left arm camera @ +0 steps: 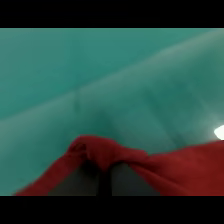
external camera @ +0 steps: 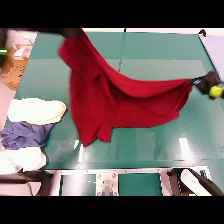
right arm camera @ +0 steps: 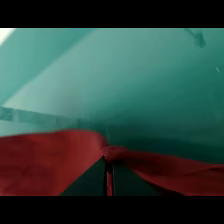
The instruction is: Fold the shirts.
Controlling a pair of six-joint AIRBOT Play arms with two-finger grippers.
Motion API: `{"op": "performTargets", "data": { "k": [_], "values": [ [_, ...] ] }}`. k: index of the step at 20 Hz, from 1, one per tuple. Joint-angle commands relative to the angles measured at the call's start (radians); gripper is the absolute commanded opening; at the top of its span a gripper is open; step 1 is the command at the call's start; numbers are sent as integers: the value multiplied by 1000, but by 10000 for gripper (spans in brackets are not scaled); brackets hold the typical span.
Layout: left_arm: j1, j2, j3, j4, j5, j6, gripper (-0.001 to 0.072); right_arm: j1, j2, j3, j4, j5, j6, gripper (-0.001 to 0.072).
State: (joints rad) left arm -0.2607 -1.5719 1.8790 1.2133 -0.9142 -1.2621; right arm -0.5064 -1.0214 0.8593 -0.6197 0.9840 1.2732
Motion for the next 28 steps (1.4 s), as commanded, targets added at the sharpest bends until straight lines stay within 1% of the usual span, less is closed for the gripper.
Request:
{"op": "performTargets", "data": {
  "k": [1,3,5,6,7,8,9,10,11,12,13,15,17,20,23,25,28],
  "values": [
    [0,-269,1,-251,154,112,27,42,-247,-40,18,-148,-82,15],
    [0,-335,1,-325,198,112,28,42,-383,51,17,-145,-82,15],
    [0,-369,1,-347,178,111,29,42,-470,129,16,-135,-82,22],
    [4,-369,1,-338,157,111,48,41,-492,163,15,-120,-83,93],
    [14,-367,13,-338,119,109,362,33,-497,192,11,-97,-89,166],
    [32,-367,40,-338,53,99,591,14,-496,226,1,-55,-89,247],
    [58,-367,81,-338,-43,74,601,-13,-495,264,-13,8,-89,297],
    [91,-367,131,-338,-160,56,601,-52,-489,296,-27,82,-89,307],
    [124,-367,176,-338,-271,48,601,-93,-478,309,-37,137,-89,391],
    [163,-365,210,-340,-383,34,601,-134,-464,308,-41,178,-89,439],
    [201,-353,210,-338,-473,20,601,-174,-449,299,-57,219,-90,439],
    [266,-350,185,-338,-623,-11,601,-244,-414,259,-150,278,-89,438],
    [323,-350,100,-338,-715,-48,601,-298,-380,192,-255,291,-89,438],
    [375,-350,-35,-333,-737,-58,601,-356,-373,87,-338,286,-89,439],
    [401,-350,-135,-327,-727,-51,601,-369,-373,-3,-354,221,-108,438],
    [399,-350,-203,-327,-689,-37,601,-362,-391,-39,-352,183,-109,437],
    [380,-351,-305,-331,-578,-11,601,-347,-444,-39,-345,184,-124,436]
  ]
}}
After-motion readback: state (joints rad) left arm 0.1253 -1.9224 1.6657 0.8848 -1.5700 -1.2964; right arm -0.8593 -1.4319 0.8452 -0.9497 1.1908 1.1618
